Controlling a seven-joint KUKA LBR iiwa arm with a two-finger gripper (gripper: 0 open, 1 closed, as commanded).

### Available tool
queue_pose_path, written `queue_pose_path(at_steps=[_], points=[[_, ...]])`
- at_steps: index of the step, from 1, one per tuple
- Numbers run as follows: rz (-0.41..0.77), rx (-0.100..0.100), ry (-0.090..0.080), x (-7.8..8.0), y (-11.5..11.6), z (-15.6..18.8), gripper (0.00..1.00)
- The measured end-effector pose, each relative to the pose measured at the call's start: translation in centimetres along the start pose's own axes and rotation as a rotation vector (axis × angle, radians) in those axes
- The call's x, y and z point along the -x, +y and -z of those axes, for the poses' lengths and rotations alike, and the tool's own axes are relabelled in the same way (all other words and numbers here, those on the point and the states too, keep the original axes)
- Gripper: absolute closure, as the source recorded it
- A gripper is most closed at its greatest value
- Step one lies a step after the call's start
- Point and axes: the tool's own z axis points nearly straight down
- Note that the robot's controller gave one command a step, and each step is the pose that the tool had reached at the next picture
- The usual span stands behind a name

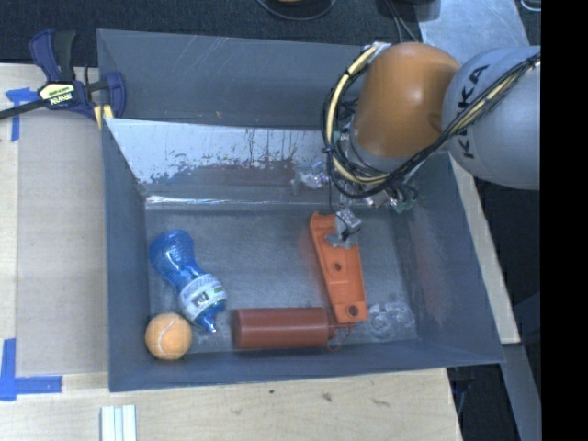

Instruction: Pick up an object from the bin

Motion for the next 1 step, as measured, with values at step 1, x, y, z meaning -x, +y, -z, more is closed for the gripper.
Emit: queue_pose_path(at_steps=[1], points=[[0.098,-0.002,0.001,-1.74,1.38,0.74,0.0]])
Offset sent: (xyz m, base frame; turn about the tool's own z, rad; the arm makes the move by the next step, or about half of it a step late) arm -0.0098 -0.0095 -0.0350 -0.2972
